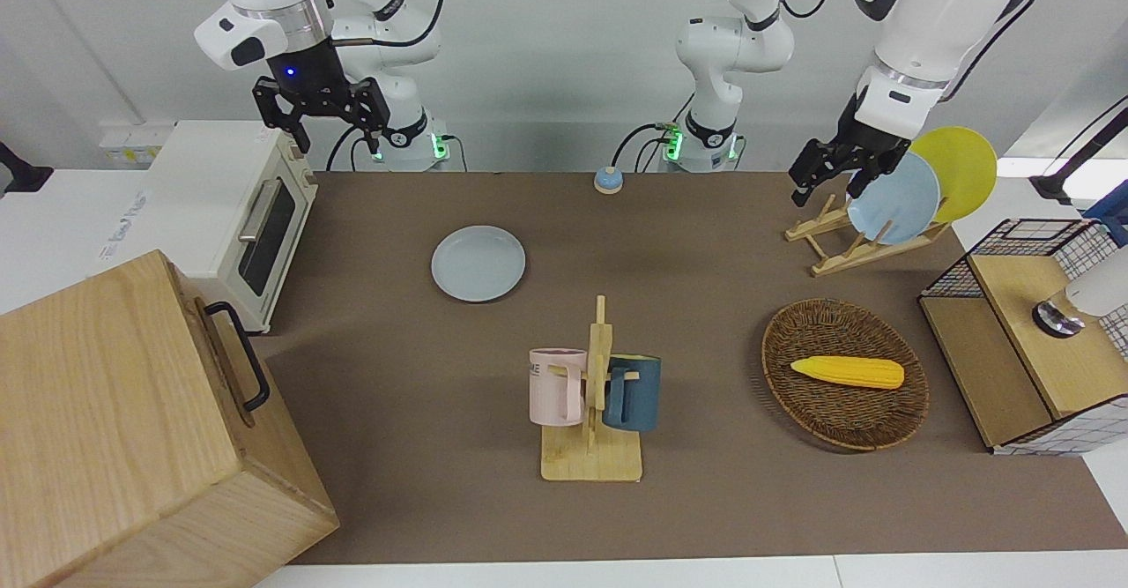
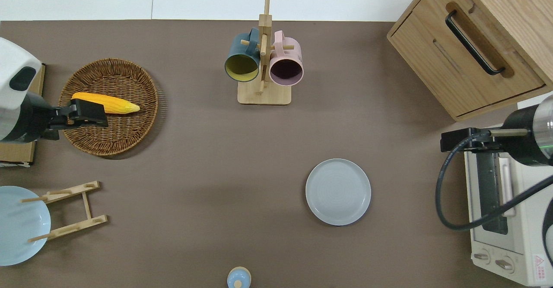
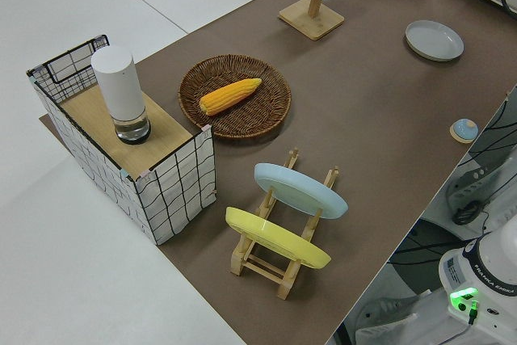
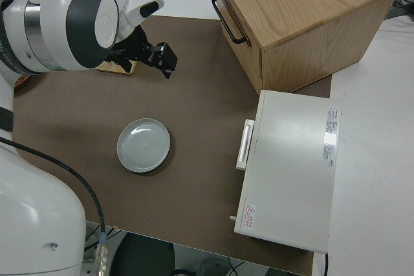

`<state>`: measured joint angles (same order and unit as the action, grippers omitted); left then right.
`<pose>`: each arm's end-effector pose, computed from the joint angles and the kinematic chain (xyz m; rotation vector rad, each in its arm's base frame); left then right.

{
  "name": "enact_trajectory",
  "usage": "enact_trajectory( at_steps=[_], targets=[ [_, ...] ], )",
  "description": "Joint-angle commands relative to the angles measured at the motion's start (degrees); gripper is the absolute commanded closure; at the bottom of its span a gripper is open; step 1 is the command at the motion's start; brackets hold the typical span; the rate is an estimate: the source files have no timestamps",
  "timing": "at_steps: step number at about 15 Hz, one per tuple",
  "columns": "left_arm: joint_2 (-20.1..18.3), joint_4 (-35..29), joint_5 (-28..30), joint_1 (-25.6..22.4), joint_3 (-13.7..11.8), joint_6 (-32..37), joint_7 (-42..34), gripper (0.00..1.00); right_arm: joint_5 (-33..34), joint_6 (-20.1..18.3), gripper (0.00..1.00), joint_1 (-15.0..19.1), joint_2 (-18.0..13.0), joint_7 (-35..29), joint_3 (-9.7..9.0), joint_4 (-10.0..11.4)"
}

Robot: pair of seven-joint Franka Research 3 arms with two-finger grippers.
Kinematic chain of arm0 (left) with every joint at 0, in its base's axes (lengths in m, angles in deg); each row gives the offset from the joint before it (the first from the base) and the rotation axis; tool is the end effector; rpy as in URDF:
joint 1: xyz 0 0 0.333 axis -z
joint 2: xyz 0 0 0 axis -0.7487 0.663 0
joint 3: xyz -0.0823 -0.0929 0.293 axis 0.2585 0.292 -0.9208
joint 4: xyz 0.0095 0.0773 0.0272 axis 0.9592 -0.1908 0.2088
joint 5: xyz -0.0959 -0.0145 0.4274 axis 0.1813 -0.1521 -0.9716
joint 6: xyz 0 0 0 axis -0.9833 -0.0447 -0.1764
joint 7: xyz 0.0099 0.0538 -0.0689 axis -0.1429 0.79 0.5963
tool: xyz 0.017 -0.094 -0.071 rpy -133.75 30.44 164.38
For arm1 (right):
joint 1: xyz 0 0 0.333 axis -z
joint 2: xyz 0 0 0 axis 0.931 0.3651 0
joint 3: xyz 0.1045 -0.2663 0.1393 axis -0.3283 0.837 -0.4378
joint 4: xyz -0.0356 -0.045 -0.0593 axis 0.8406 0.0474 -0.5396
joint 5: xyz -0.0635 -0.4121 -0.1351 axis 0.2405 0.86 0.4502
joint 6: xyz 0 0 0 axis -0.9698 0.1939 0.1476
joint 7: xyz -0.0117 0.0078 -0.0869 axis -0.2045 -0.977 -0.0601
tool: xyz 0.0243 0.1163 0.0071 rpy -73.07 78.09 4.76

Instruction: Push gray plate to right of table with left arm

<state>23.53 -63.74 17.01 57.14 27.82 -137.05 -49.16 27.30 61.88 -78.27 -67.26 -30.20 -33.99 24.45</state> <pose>0.6090 -0.0506 0.6148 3.0640 0.2791 0.0659 0.5712 0.0678 0.6577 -3.1295 0.0946 -0.0137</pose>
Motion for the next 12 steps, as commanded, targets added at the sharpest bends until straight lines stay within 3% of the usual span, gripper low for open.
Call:
enact_trajectory(
  at_steps=[1,12],
  targets=[
    [0.04,1.45,-2.06,-1.38,1.48,2.76,-1.66,0.01,0.02,-0.65,0.005,-0.33,0.32,0.10,0.27,-0.57],
    [-0.49,1.54,-2.67,-1.82,2.00,3.56,-1.66,0.01,0.02,-0.65,0.005,-0.33,0.32,0.10,0.27,-0.57]
  ],
)
